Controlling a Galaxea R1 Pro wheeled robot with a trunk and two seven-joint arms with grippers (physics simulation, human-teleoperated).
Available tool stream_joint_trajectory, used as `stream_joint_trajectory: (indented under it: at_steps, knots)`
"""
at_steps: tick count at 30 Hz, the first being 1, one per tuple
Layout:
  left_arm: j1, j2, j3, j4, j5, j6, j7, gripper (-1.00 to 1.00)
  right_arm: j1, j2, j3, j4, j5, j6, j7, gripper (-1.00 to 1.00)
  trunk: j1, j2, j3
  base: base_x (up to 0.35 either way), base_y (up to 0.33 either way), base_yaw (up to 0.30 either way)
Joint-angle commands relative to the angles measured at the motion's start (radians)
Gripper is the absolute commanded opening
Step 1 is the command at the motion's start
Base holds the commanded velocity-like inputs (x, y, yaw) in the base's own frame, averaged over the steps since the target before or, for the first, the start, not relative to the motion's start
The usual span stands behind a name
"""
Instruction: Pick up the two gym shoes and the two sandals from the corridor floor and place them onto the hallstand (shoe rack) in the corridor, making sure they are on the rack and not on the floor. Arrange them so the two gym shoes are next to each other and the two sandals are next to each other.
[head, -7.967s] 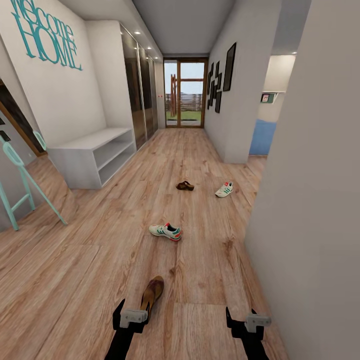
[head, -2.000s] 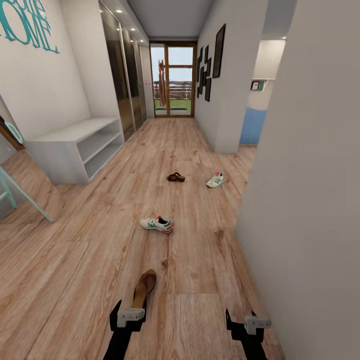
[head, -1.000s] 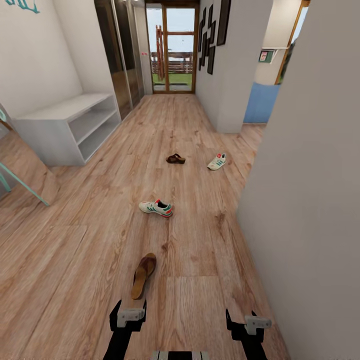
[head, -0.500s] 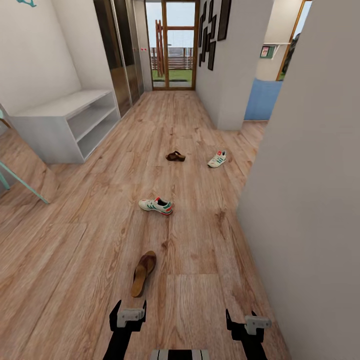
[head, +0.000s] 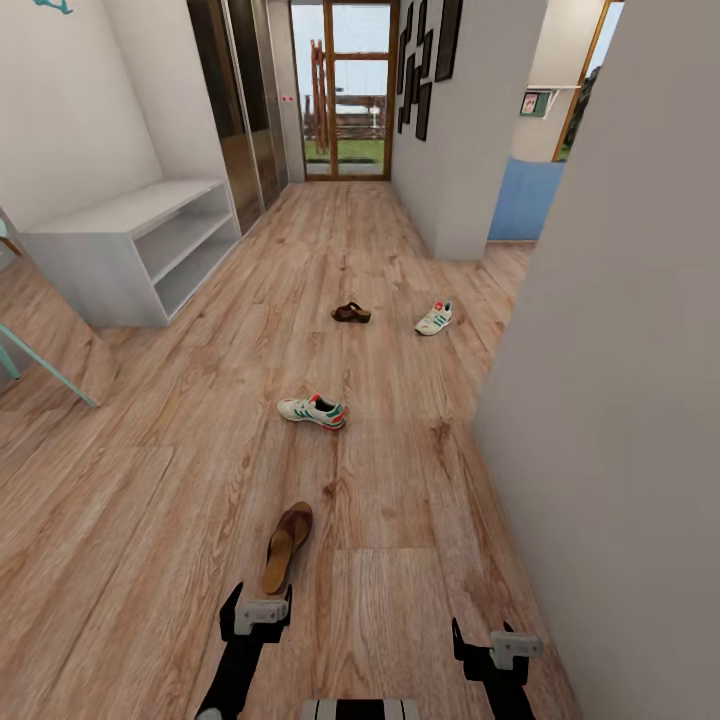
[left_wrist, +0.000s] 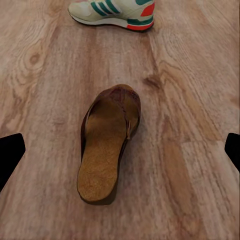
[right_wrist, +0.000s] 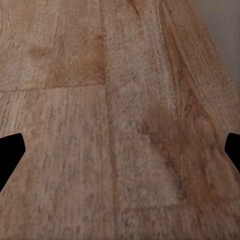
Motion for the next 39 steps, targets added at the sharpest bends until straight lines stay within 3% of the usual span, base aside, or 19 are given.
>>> stream_joint_trajectory:
  at_steps: [1, 6, 13, 27, 39]
  knots:
    - [-0.019, 0.001, -0.001, 0.001, -0.001, 0.006, -0.003, 1.0, 0.0, 0.0, 0.0, 0.0, 0.0, 0.0, 0.0, 1.0, 0.0, 0.0, 0.0, 0.0, 0.0, 0.0]
    - [-0.111, 0.01, -0.002, 0.005, -0.003, 0.069, -0.036, 1.0, 0.0, -0.001, 0.0, 0.0, 0.0, 0.0, 0.0, 1.0, 0.0, 0.0, 0.0, 0.0, 0.0, 0.0]
    - [-0.186, 0.023, -0.003, 0.006, -0.003, 0.105, -0.078, 1.0, 0.0, -0.002, 0.0, -0.001, 0.0, 0.0, 0.0, 1.0, 0.0, 0.0, 0.0, 0.0, 0.0, 0.0]
    - [-0.213, 0.019, -0.037, 0.013, -0.003, 0.115, -0.098, 1.0, 0.0, -0.001, 0.0, -0.001, 0.0, 0.0, 0.0, 1.0, 0.0, 0.0, 0.0, 0.0, 0.0, 0.0]
    - [-0.217, 0.019, -0.05, 0.07, 0.003, 0.115, -0.102, 1.0, 0.0, -0.002, 0.0, -0.001, 0.0, 0.0, 0.0, 1.0, 0.0, 0.0, 0.0, 0.0, 0.0, 0.0]
